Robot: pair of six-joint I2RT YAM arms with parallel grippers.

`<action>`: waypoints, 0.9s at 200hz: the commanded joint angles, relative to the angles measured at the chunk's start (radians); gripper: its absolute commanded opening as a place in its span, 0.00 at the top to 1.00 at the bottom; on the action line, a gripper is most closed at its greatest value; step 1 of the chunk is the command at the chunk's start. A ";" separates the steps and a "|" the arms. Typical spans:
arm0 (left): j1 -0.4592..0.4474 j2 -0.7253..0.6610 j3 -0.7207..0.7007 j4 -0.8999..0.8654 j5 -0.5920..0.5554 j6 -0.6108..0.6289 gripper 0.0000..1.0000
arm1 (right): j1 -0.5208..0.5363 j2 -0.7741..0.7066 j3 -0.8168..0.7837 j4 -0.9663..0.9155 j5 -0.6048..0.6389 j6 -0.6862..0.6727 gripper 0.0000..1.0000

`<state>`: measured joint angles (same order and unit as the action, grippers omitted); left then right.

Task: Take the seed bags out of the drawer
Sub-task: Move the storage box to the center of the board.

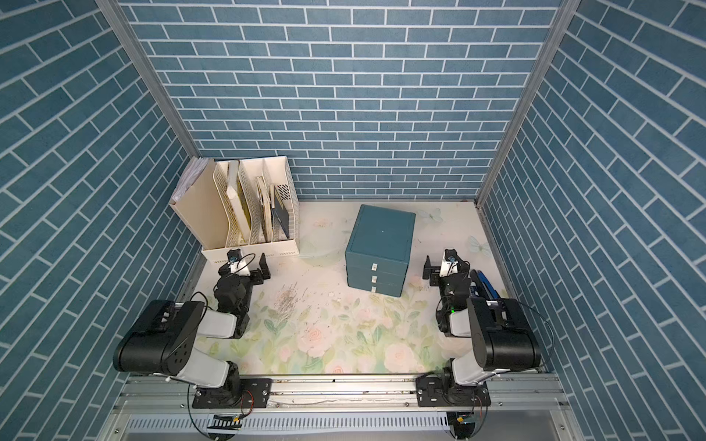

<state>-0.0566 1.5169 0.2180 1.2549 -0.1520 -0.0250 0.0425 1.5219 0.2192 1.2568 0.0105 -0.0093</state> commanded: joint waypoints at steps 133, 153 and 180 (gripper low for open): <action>0.006 -0.038 0.061 -0.115 -0.001 0.007 0.00 | 0.002 -0.061 0.073 -0.162 0.040 -0.021 0.00; 0.006 -0.072 0.264 -0.491 0.071 0.015 0.04 | 0.001 -0.127 0.220 -0.465 0.065 -0.003 0.00; 0.003 -0.139 0.325 -0.571 0.145 -0.007 0.05 | 0.004 -0.192 0.295 -0.630 0.092 0.026 0.00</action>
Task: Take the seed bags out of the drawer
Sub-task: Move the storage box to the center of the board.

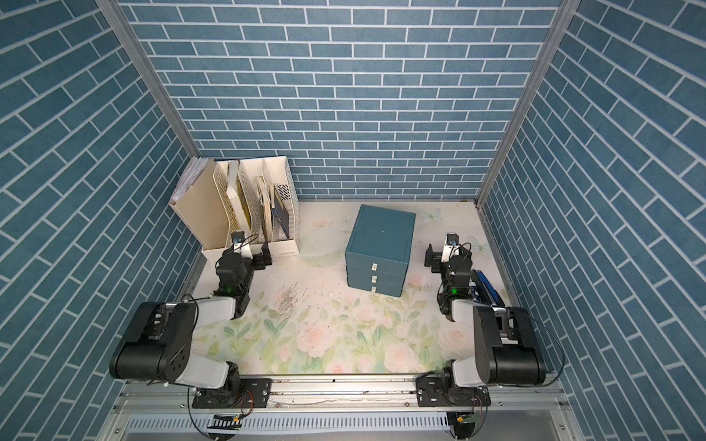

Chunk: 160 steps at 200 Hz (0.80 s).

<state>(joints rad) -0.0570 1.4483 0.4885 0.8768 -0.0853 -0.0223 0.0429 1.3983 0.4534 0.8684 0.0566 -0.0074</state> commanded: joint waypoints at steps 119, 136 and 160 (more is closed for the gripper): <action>-0.075 -0.214 0.258 -0.635 0.115 -0.152 0.01 | 0.048 -0.173 0.452 -0.874 -0.257 0.207 0.00; -0.095 -0.210 0.289 -0.697 0.127 -0.173 0.00 | 0.062 -0.169 0.491 -0.912 -0.311 0.217 0.00; -0.129 -0.216 0.318 -0.748 0.139 -0.186 0.00 | 0.068 -0.135 0.543 -0.945 -0.388 0.251 0.00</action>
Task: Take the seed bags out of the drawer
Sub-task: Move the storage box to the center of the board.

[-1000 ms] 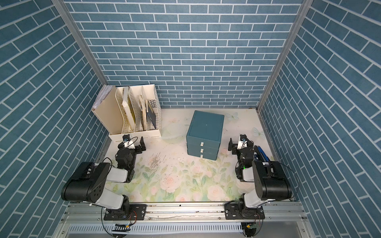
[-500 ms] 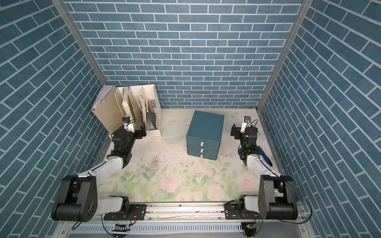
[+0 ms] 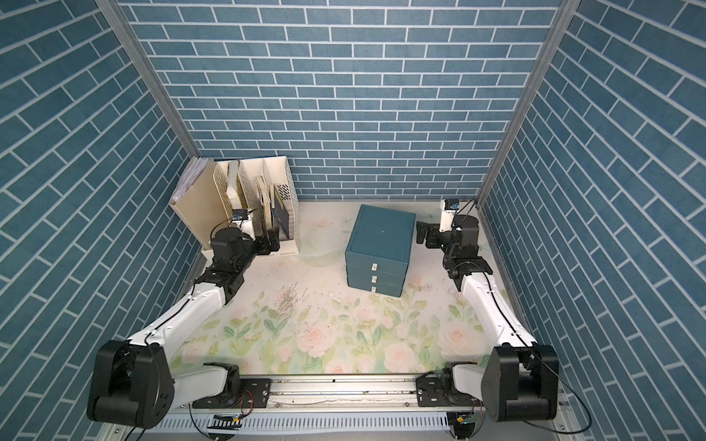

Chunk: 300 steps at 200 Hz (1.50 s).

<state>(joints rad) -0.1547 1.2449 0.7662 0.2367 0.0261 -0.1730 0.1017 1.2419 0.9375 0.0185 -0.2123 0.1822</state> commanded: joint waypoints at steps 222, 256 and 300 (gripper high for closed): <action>-0.115 -0.069 0.120 -0.319 0.008 -0.107 0.00 | 0.328 0.478 0.481 -0.217 -0.292 0.116 0.00; -0.124 -0.079 0.120 -0.336 0.004 -0.114 0.00 | 0.382 0.562 0.571 -0.198 -0.281 0.154 0.00; -0.134 -0.091 0.126 -0.356 -0.003 -0.122 0.00 | 0.438 0.661 0.682 -0.189 -0.269 0.194 0.00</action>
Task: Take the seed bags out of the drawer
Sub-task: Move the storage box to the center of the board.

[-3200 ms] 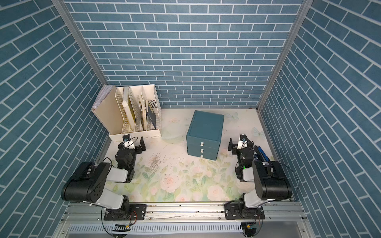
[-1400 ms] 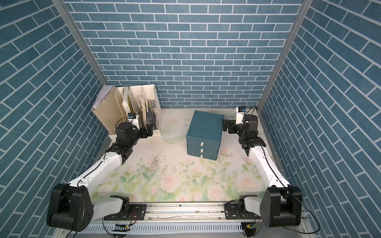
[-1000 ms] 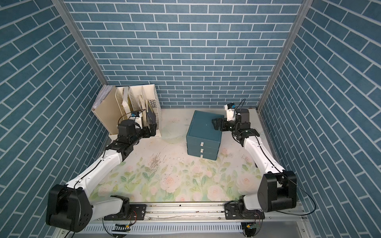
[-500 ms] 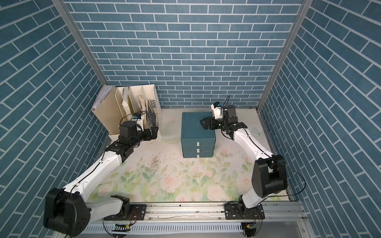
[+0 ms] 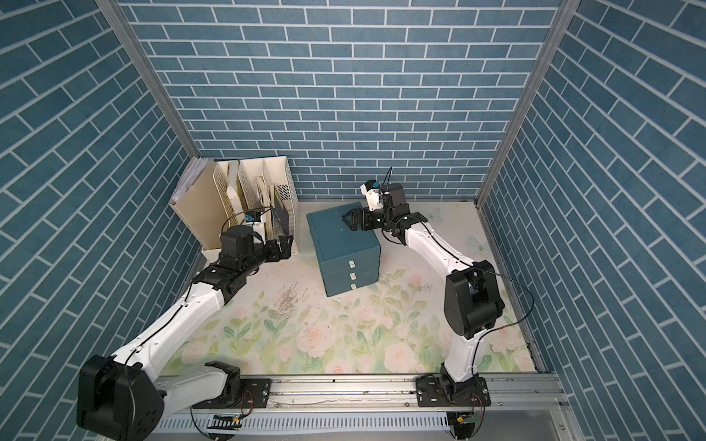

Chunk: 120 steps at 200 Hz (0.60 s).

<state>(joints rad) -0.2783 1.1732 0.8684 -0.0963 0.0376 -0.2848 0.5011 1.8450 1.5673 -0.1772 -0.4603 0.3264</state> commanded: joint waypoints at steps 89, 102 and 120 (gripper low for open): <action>-0.136 0.061 0.110 -0.037 0.005 -0.110 0.00 | 0.051 -0.022 0.150 -0.092 0.162 -0.008 0.00; -0.142 0.087 0.131 -0.050 0.026 -0.138 0.00 | 0.051 -0.053 0.147 -0.126 0.157 -0.006 0.00; -0.145 0.116 0.157 -0.066 0.067 -0.171 0.02 | 0.051 -0.099 0.116 -0.168 0.138 0.001 0.00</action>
<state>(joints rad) -0.4164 1.2526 0.9871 -0.1230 0.0559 -0.3920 0.5518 1.8500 1.6833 -0.2775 -0.3317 0.3374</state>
